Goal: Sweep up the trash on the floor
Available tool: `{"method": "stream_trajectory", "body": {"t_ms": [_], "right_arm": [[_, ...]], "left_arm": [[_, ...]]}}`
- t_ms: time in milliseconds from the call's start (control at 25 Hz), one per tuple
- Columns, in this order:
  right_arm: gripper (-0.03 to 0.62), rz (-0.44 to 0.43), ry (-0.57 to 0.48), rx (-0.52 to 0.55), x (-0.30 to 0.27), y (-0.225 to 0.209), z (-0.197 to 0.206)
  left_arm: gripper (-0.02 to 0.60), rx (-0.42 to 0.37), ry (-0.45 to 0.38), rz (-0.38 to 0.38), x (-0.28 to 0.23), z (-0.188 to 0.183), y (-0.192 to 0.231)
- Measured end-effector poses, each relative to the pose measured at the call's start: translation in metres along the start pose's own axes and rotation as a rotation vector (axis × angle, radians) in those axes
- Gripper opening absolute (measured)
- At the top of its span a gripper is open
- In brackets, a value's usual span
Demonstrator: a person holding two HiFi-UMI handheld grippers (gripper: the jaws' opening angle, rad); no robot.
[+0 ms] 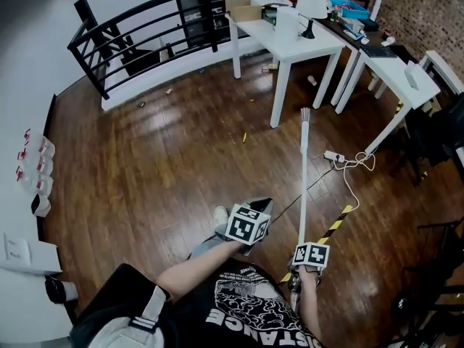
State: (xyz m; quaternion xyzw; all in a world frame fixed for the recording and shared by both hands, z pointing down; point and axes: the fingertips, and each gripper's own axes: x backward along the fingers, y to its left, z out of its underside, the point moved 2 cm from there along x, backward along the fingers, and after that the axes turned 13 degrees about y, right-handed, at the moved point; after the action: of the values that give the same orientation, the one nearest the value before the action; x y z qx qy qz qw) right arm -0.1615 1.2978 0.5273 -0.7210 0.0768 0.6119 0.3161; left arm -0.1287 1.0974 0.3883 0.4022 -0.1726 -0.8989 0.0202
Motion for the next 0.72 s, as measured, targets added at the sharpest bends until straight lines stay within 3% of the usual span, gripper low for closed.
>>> {"method": "stream_trajectory", "body": {"t_ms": [400, 720], "right_arm": [[0.000, 0.011, 0.077, 0.057, -0.022, 0.056, -0.101], [0.000, -0.007, 0.136, 0.026, -0.045, 0.128, -0.193]], "left_arm": [[0.005, 0.107, -0.035, -0.020, -0.021, -0.056, 0.106], [0.005, 0.154, -0.028, -0.016, -0.017, -0.106, 0.220]]}}
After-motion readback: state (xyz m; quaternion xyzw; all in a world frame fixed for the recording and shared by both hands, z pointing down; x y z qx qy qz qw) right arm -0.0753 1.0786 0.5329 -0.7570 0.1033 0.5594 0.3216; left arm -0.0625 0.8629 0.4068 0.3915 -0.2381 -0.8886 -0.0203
